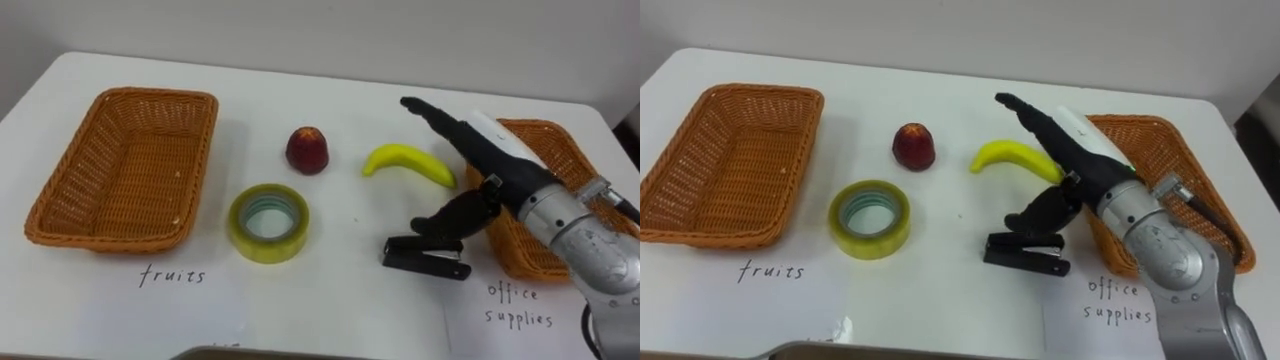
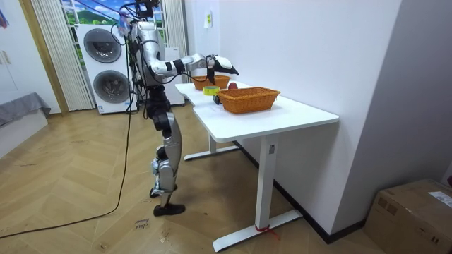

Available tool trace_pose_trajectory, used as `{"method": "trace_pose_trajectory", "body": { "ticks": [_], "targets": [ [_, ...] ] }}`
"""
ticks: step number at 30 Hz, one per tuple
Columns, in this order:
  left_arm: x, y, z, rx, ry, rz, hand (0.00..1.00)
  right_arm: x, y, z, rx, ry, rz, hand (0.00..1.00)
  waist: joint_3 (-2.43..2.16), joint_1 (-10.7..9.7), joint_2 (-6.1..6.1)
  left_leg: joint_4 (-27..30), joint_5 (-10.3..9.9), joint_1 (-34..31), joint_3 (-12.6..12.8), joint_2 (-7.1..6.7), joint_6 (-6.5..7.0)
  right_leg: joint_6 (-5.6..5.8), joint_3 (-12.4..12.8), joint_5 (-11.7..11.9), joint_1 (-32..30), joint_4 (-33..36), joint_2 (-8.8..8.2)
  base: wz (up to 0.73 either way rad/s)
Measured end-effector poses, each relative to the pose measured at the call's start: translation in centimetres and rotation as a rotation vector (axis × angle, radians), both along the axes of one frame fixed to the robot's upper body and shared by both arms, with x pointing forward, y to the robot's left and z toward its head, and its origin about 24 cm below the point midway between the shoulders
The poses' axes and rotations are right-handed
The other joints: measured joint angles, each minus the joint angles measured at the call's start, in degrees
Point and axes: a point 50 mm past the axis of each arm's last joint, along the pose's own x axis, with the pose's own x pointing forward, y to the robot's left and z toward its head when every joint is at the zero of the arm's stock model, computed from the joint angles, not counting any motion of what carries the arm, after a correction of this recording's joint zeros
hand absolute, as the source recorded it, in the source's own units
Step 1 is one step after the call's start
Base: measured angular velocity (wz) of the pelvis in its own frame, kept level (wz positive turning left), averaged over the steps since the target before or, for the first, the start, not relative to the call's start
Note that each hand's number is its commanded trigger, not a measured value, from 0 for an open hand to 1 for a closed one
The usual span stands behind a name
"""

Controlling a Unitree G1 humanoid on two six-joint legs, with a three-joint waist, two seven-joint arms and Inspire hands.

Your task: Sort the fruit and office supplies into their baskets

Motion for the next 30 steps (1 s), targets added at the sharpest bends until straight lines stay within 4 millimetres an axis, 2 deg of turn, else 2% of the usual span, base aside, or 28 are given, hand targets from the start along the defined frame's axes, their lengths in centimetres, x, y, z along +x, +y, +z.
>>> {"method": "trace_pose_trajectory", "body": {
  "ticks": [4, 7, 12, 21, 30],
  "targets": [
    [0.1, 0.1, 0.0, 0.011, -0.003, 0.000, 0.00, -0.7, 0.3, -1.5, -0.018, 0.109, 0.027, 0.00, 0.00, 0.4, -0.39, 0.0, 0.0, -0.2, 0.0, 0.04, 0.00, 0.00, -0.3, 0.0, 0.1, 0.0, -0.01, 0.00],
    [0.2, 0.4, 0.1, 0.018, -0.001, -0.002, 0.00, -1.1, 0.6, -2.5, -0.051, 0.183, 0.037, 0.00, 0.27, 0.9, -0.91, 0.0, 0.0, -0.4, -0.1, 0.03, 0.00, 0.00, -0.4, 0.0, 0.1, 0.0, -0.01, 0.00],
    [0.1, 0.6, 0.2, 0.031, 0.010, -0.006, 0.00, -1.8, 0.3, -3.5, -0.067, 0.259, 0.036, 0.00, 0.17, 1.4, -1.31, 0.0, 0.0, -0.1, -0.5, -0.03, 0.01, 0.00, -0.5, 0.0, 0.4, 0.0, -0.05, 0.04],
    [0.0, 0.6, 0.0, 0.034, 0.035, -0.007, 0.00, -2.0, -0.5, -5.4, -0.099, 0.361, 0.007, 0.00, 0.39, 1.7, -1.19, -0.5, 0.0, 0.3, -0.9, -0.03, 0.03, 0.01, -0.7, 0.0, 0.9, -0.1, -0.01, 0.01],
    [-0.3, 0.6, -0.1, 0.033, 0.049, -0.003, 0.00, -2.6, -1.0, -6.5, -0.122, 0.426, -0.007, 0.00, 0.32, 1.8, -1.29, -0.3, 0.0, 0.5, -0.9, -0.05, 0.03, 0.00, -0.5, 0.0, 0.9, -0.1, -0.01, 0.00]
  ]
}}
